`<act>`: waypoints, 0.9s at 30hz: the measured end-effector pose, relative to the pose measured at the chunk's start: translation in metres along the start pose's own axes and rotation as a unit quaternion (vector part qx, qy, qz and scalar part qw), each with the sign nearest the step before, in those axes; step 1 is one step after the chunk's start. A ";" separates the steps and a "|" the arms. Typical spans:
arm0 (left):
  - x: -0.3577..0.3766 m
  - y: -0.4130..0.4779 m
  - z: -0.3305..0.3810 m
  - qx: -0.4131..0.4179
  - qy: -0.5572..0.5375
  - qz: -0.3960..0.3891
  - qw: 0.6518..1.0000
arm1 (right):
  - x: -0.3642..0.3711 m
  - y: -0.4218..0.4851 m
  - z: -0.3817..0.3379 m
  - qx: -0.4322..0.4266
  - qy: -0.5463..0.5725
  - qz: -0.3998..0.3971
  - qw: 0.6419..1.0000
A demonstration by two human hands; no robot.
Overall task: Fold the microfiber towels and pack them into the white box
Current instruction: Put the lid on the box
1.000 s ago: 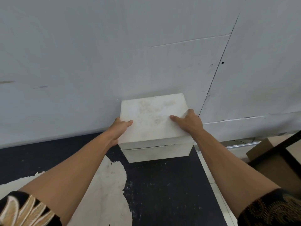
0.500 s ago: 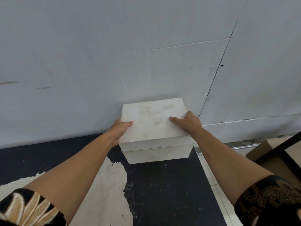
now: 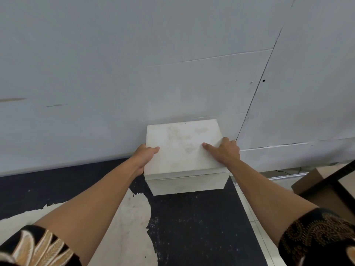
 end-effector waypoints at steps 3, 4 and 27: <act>0.000 -0.001 0.002 0.004 0.019 0.008 1.000 | -0.001 0.003 -0.002 0.012 0.002 -0.010 1.000; 0.000 0.000 0.003 0.008 0.030 0.011 0.999 | -0.002 0.004 -0.003 0.014 0.000 -0.014 1.000; 0.015 -0.003 -0.016 0.024 0.489 0.114 0.864 | 0.019 -0.009 -0.013 -0.032 -0.195 0.148 0.969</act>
Point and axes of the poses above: each hand's wrist, its own y-axis towards the middle knuckle, its own x-axis out of the palm, z = x × y, the point moved 6 cm from there along y, towards the middle knuckle, and after that the axes turned 12 degrees about -y, right-handed, at the moved point
